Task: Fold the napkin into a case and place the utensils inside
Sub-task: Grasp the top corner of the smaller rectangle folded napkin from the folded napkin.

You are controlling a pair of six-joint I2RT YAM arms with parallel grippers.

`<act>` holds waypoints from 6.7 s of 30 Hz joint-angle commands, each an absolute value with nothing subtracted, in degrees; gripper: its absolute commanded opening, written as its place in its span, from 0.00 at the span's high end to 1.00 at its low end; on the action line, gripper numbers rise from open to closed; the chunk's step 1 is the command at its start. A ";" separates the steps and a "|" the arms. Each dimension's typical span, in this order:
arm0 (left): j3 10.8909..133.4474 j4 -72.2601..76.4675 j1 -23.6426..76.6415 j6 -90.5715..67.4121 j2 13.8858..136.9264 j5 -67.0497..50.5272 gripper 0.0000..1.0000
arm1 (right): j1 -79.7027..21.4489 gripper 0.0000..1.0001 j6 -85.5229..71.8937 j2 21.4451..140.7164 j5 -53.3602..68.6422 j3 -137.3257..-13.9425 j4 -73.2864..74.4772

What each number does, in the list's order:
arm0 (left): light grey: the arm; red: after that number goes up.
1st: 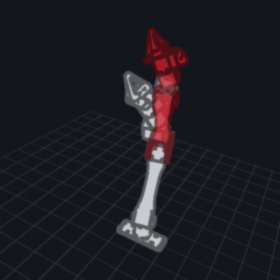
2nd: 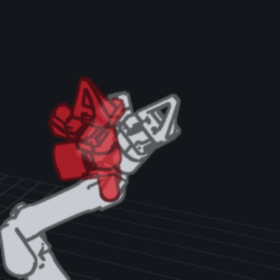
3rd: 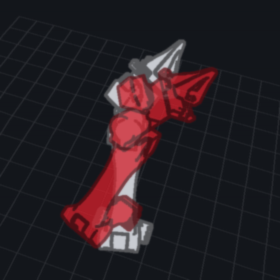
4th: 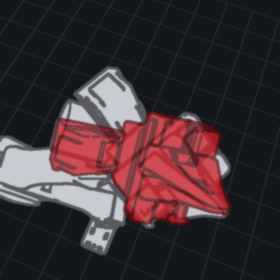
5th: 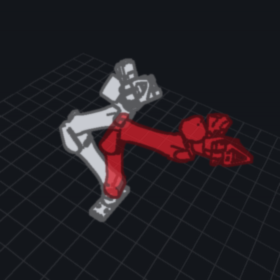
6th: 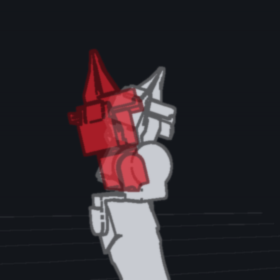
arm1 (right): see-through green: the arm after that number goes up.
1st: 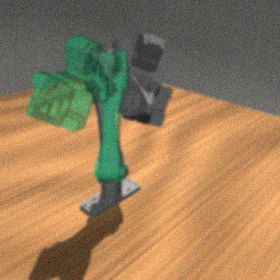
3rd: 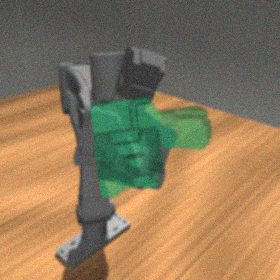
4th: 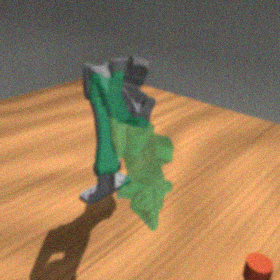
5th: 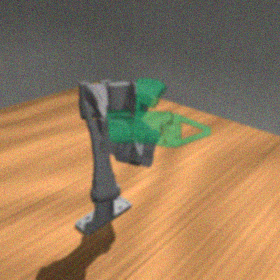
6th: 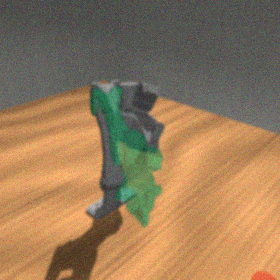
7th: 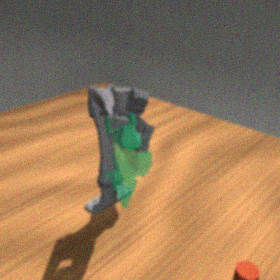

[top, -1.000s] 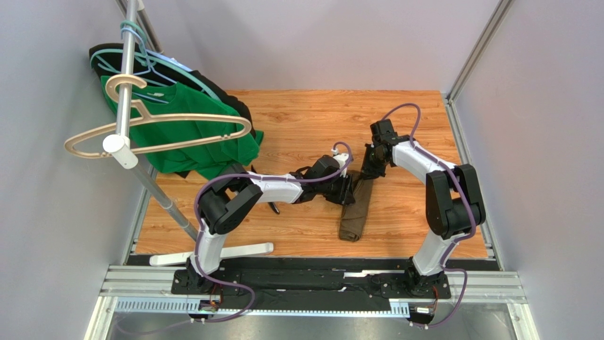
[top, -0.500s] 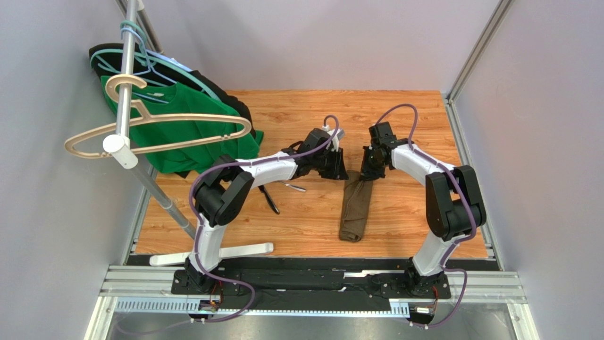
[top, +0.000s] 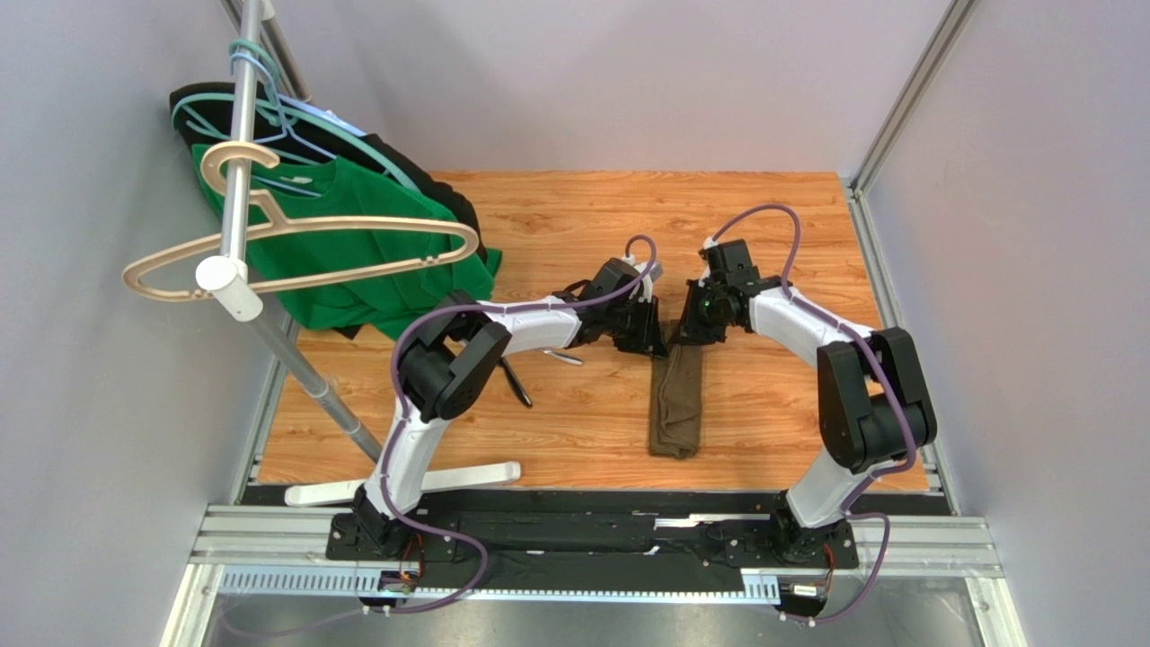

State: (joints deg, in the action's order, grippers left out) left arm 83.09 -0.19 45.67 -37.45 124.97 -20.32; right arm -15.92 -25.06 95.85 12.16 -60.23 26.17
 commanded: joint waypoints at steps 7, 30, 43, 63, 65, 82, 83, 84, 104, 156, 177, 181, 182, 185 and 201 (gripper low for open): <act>78.40 4.40 46.76 -37.18 119.98 -17.58 0.84 | -16.44 1.00 -28.21 92.11 17.67 -53.44 15.03; 84.90 -4.92 49.57 -13.10 118.47 -3.79 0.60 | -13.10 1.00 -29.00 91.32 21.88 -53.53 16.26; 89.38 -9.23 50.71 -13.45 123.48 1.48 0.62 | -13.09 1.00 -29.27 91.41 23.73 -53.44 16.79; 84.21 -1.43 48.96 -23.64 118.74 -0.79 1.00 | -13.10 1.00 -27.60 93.69 27.51 -51.77 16.79; 82.02 1.39 48.87 -24.52 117.51 -1.05 1.00 | -13.18 1.00 -27.77 94.30 28.21 -51.68 16.44; 71.81 17.14 48.87 -26.45 112.33 -0.09 1.00 | -14.85 1.00 -26.37 95.62 27.69 -53.26 18.36; 71.46 17.40 48.78 -26.54 112.32 -0.09 1.00 | -15.11 1.00 -26.19 95.54 27.42 -53.26 18.46; 71.37 17.49 48.87 -26.63 112.24 -0.09 1.00 | -15.20 1.00 -26.28 95.80 27.25 -53.35 18.63; 64.07 28.11 50.09 -25.32 108.81 -2.11 1.00 | -16.87 1.00 -26.80 102.13 24.26 -61.61 27.68; 64.78 11.79 49.92 -23.29 109.43 -0.89 0.21 | -12.39 1.00 -62.23 111.71 26.55 -54.57 3.16; 69.43 2.99 45.35 -21.80 112.41 -7.47 0.01 | -13.89 1.00 -58.80 111.01 23.20 -57.83 10.11; 70.93 1.32 45.18 -21.62 115.22 -6.24 0.06 | -13.97 1.00 -58.62 110.92 23.29 -58.01 10.02; 70.67 1.32 45.09 -22.14 115.31 -5.02 0.08 | -13.97 0.99 -58.45 111.00 23.47 -58.09 9.93; 68.56 3.86 44.56 -22.85 115.31 -6.32 0.19 | -13.98 0.90 -57.49 110.39 23.91 -58.27 9.93; 63.90 9.93 43.86 -27.77 113.47 -12.22 0.67 | -14.06 0.47 -48.18 106.00 24.79 -60.55 14.05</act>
State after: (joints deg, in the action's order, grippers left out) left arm 66.28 8.67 43.79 -25.21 114.08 -9.26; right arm -14.28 -55.20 108.07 29.58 -59.11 7.68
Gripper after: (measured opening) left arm 0.328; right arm 0.486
